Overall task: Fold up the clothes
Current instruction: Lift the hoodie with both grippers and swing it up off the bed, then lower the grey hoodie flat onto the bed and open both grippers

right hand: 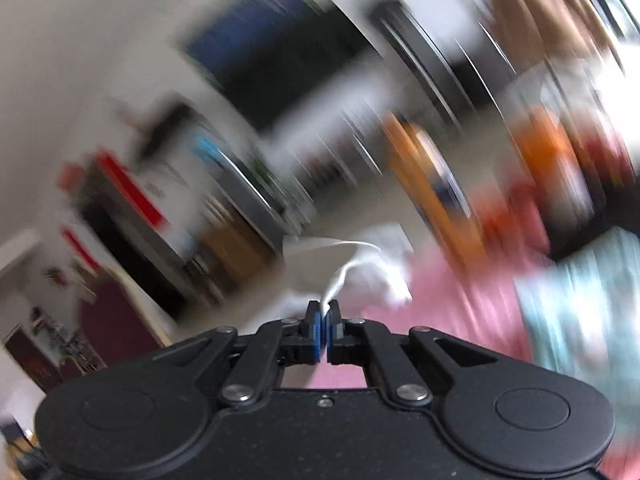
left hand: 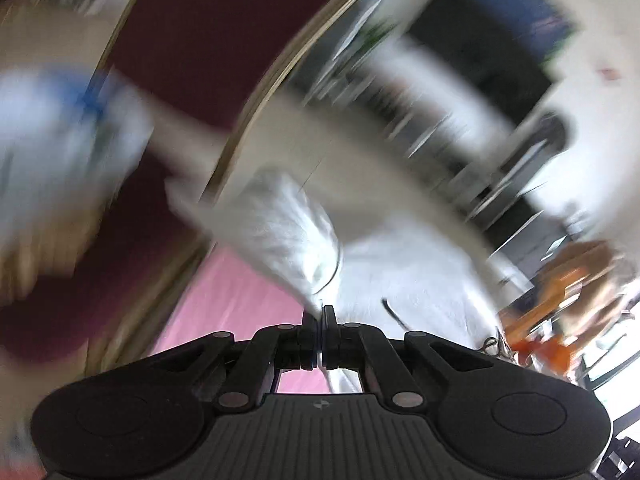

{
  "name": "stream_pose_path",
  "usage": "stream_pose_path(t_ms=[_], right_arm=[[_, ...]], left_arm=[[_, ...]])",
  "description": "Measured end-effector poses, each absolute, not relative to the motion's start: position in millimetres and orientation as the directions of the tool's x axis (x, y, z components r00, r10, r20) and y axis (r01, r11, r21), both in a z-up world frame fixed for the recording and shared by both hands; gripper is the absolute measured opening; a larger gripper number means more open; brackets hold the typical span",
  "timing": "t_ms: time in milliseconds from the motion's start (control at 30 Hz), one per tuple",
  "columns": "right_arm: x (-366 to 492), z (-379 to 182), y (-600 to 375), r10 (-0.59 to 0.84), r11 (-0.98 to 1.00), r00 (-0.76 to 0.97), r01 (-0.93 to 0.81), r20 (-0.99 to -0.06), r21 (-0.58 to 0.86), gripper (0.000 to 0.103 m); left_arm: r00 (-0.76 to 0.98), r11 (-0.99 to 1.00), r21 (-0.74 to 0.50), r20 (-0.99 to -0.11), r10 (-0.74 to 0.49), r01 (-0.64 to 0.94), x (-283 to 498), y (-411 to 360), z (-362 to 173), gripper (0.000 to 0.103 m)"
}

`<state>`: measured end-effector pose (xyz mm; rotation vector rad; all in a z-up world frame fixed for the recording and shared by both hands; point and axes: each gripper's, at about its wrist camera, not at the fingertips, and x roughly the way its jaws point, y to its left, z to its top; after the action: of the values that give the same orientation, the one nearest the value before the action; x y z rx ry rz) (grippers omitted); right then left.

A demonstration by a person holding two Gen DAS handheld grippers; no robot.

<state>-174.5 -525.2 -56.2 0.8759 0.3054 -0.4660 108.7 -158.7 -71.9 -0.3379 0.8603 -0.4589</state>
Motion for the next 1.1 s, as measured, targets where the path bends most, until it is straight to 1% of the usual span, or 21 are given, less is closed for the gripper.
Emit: stream_pose_path(t_ms=[67,100,200,267,400,533,633,700,767,867,900,933,967,1033,1100], right_arm=[[-170.9,-107.1,-526.1,-0.224,0.491,0.809,0.575,-0.544,0.654,0.002],[-170.1,-126.4,-524.7,-0.208,0.476,0.784,0.603,-0.584,0.64,0.002],[-170.4,-180.1,-519.2,-0.158,0.433,0.706,0.678,-0.69,0.594,0.002],[-177.0,-195.0,-514.1,-0.139,0.419,0.679,0.7,-0.721,0.578,0.002],[-183.7,-185.9,-509.7,-0.151,0.439,0.661,0.711,-0.735,0.55,0.002],[-186.6,-156.4,-515.6,-0.17,0.458,0.681,0.694,-0.712,0.555,0.002],[-185.0,-143.5,-524.2,-0.181,0.487,0.68,0.69,-0.711,0.536,0.002],[-185.5,-147.7,-523.4,-0.175,0.505,0.655,0.701,-0.735,0.504,0.002],[-184.3,-160.3,-522.1,-0.161,0.512,0.62,0.718,-0.768,0.472,0.003],[-182.7,-184.1,-517.0,-0.146,0.511,0.567,0.745,-0.811,0.429,0.003],[-182.0,-188.7,-515.4,-0.148,0.515,0.55,0.752,-0.822,0.41,0.004],[-181.8,-190.3,-514.2,-0.153,0.522,0.537,0.757,-0.83,0.394,0.007],[-182.6,-187.7,-513.2,-0.163,0.53,0.53,0.758,-0.832,0.379,0.007],[-187.8,-176.7,-512.2,-0.19,0.543,0.525,0.76,-0.829,0.357,0.013],[-195.9,-162.1,-510.2,-0.222,0.555,0.532,0.758,-0.817,0.342,0.026]], left_arm=[[0.486,0.885,-0.436,-0.745,-0.457,0.165,113.6,-156.1,-133.0,0.0],[0.465,0.9,-0.409,-0.773,-0.43,0.152,112.6,-156.2,-150.3,0.0],[0.416,0.923,-0.363,-0.825,-0.384,0.131,114.8,-153.1,-180.8,0.0],[0.418,0.93,-0.339,-0.831,-0.367,0.143,114.9,-153.3,-182.4,0.0],[0.447,0.92,-0.346,-0.805,-0.391,0.183,102.4,-155.1,-156.0,0.0],[0.456,0.904,-0.366,-0.78,-0.428,0.221,87.0,-159.1,-133.9,0.0],[0.461,0.925,-0.291,-0.804,-0.375,0.245,83.7,-166.4,-142.0,0.0],[0.462,0.937,-0.235,-0.821,-0.334,0.258,81.5,-171.6,-148.9,0.0],[0.448,0.952,-0.154,-0.855,-0.262,0.263,78.5,-179.1,-163.8,0.001],[0.442,0.954,-0.02,-0.883,-0.156,0.298,70.7,-191.7,-177.6,0.007],[0.45,0.95,0.027,-0.885,-0.122,0.312,67.4,-194.7,-178.7,0.012],[0.461,0.945,0.069,-0.882,-0.093,0.321,64.4,-196.0,-177.1,0.014],[0.477,0.94,0.103,-0.876,-0.069,0.325,60.6,-195.2,-173.7,0.014],[0.504,0.936,0.115,-0.86,-0.074,0.333,52.6,-188.4,-161.8,0.014],[0.523,0.933,0.099,-0.846,-0.104,0.345,45.9,-180.8,-149.2,0.018]])
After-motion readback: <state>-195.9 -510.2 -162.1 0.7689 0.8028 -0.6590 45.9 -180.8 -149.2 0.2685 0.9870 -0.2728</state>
